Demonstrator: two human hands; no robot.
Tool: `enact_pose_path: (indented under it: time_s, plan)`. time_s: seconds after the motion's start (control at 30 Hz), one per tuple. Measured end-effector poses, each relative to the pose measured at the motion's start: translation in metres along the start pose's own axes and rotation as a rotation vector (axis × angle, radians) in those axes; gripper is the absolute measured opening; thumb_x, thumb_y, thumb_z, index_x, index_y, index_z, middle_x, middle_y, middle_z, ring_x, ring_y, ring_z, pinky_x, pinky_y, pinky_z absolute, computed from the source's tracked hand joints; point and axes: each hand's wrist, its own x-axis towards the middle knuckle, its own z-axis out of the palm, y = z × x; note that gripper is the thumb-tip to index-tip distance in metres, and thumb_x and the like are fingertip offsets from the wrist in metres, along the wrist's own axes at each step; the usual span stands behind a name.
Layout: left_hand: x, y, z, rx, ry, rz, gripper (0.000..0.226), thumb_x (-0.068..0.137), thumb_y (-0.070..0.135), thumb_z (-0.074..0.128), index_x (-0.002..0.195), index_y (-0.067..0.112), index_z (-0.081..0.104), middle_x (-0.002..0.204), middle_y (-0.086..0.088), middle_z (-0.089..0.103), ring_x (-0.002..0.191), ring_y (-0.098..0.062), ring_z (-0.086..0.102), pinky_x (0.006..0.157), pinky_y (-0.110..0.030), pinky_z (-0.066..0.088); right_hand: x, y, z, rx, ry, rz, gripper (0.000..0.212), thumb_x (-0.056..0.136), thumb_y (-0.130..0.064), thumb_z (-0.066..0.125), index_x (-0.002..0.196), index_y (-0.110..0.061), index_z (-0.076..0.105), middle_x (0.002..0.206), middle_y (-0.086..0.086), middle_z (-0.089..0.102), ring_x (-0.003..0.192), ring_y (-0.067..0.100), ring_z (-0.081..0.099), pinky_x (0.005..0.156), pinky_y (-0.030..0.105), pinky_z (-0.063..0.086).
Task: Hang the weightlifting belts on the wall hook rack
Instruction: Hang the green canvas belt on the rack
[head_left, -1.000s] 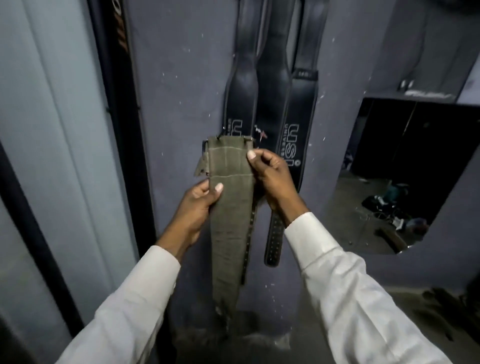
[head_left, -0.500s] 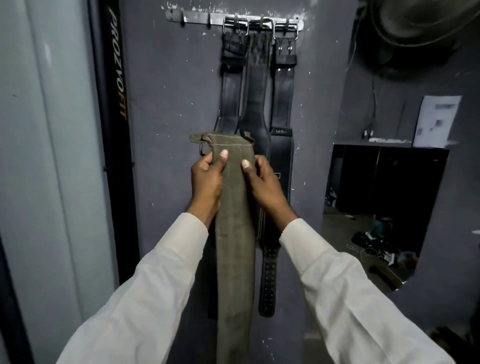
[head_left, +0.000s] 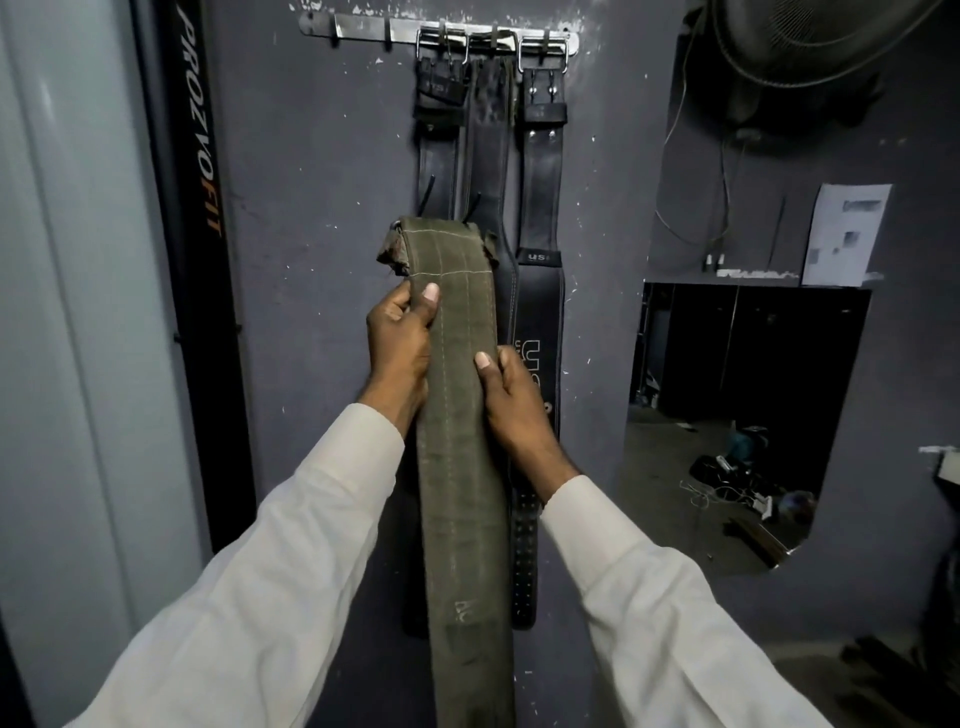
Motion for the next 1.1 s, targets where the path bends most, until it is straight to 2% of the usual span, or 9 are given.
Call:
enact_pose_path:
  time_s: [0.2, 0.33, 0.43, 0.6, 0.77, 0.87, 0.93, 1.03, 1.1]
  plan:
    - [0.014, 0.004, -0.009, -0.024, 0.043, -0.020, 0.012, 0.096, 0.017, 0.061, 0.095, 0.012, 0.072, 0.090, -0.007, 0.075, 0.086, -0.025, 0.071, 0.087, -0.055, 0.059, -0.025, 0.031, -0.009, 0.098, -0.141, 0.078, 0.020, 0.100, -0.035, 0.055, 0.103, -0.017, 0.062, 0.100, -0.003, 0.069, 0.094, 0.008, 0.064, 0.085, 0.030, 0.052]
    - [0.022, 0.018, -0.013, -0.074, 0.064, -0.030, 0.013, 0.098, 0.015, 0.059, 0.094, 0.014, 0.072, 0.087, -0.006, 0.075, 0.084, -0.025, 0.071, 0.087, -0.055, 0.058, -0.069, 0.083, -0.009, 0.153, -0.328, 0.189, 0.039, 0.089, -0.047, 0.066, 0.121, -0.024, 0.061, 0.121, -0.002, 0.071, 0.114, 0.014, 0.067, 0.097, 0.035, 0.054]
    - [0.029, 0.028, -0.018, -0.094, 0.079, -0.045, 0.016, 0.098, 0.014, 0.058, 0.090, 0.015, 0.072, 0.085, -0.005, 0.075, 0.084, -0.026, 0.071, 0.090, -0.061, 0.055, -0.104, 0.130, -0.012, 0.100, -0.508, 0.299, 0.041, 0.091, -0.032, 0.068, 0.130, -0.023, 0.059, 0.128, -0.004, 0.068, 0.121, 0.014, 0.064, 0.102, 0.033, 0.052]
    - [0.025, 0.029, -0.022, -0.088, 0.050, -0.097, 0.017, 0.101, 0.018, 0.054, 0.101, 0.014, 0.070, 0.094, -0.008, 0.074, 0.089, -0.027, 0.071, 0.087, -0.055, 0.059, -0.105, 0.137, -0.013, 0.024, -0.644, 0.475, 0.025, 0.094, -0.008, 0.065, 0.118, 0.002, 0.065, 0.088, -0.012, 0.075, 0.081, 0.000, 0.069, 0.077, 0.025, 0.053]
    - [0.011, 0.015, -0.022, -0.009, -0.037, -0.111, 0.020, 0.103, 0.019, 0.049, 0.110, 0.012, 0.067, 0.096, -0.007, 0.073, 0.084, -0.023, 0.070, 0.086, -0.052, 0.059, -0.029, 0.040, -0.006, 0.320, -0.400, 0.274, 0.020, 0.096, -0.006, 0.060, 0.116, -0.003, 0.065, 0.097, 0.001, 0.076, 0.081, 0.007, 0.073, 0.069, 0.020, 0.057]
    - [-0.004, 0.007, -0.016, 0.077, -0.109, -0.089, 0.027, 0.105, 0.016, 0.045, 0.124, 0.005, 0.060, 0.102, -0.008, 0.071, 0.086, -0.019, 0.070, 0.081, -0.040, 0.060, 0.016, -0.017, -0.002, 0.540, -0.199, 0.152, 0.023, 0.096, -0.011, 0.062, 0.118, -0.005, 0.061, 0.102, 0.009, 0.072, 0.083, 0.011, 0.071, 0.075, 0.025, 0.060]
    - [-0.013, 0.005, -0.019, 0.151, -0.210, -0.068, 0.029, 0.104, 0.013, 0.046, 0.130, 0.006, 0.055, 0.113, -0.010, 0.069, 0.095, -0.019, 0.069, 0.086, -0.037, 0.059, 0.032, -0.036, 0.000, 0.616, -0.127, 0.133, 0.032, 0.093, -0.008, 0.064, 0.124, -0.002, 0.059, 0.107, 0.013, 0.071, 0.089, 0.019, 0.070, 0.081, 0.032, 0.060]
    - [-0.024, -0.002, -0.044, 0.393, -0.460, -0.065, 0.043, 0.099, 0.010, 0.056, 0.138, 0.023, 0.042, 0.128, 0.002, 0.062, 0.112, -0.007, 0.064, 0.095, -0.029, 0.056, 0.035, -0.042, 0.001, 0.659, -0.045, 0.132, 0.036, 0.091, -0.001, 0.064, 0.126, 0.002, 0.057, 0.110, 0.016, 0.069, 0.098, 0.026, 0.068, 0.086, 0.039, 0.058]
    - [-0.032, -0.007, -0.060, 0.554, -0.524, -0.087, 0.051, 0.096, 0.012, 0.062, 0.140, 0.024, 0.040, 0.132, 0.004, 0.061, 0.119, -0.008, 0.061, 0.103, -0.035, 0.053, 0.029, -0.040, 0.005, 0.671, -0.024, 0.128, 0.029, 0.092, 0.001, 0.062, 0.120, -0.003, 0.060, 0.110, 0.015, 0.070, 0.097, 0.025, 0.068, 0.084, 0.037, 0.059]
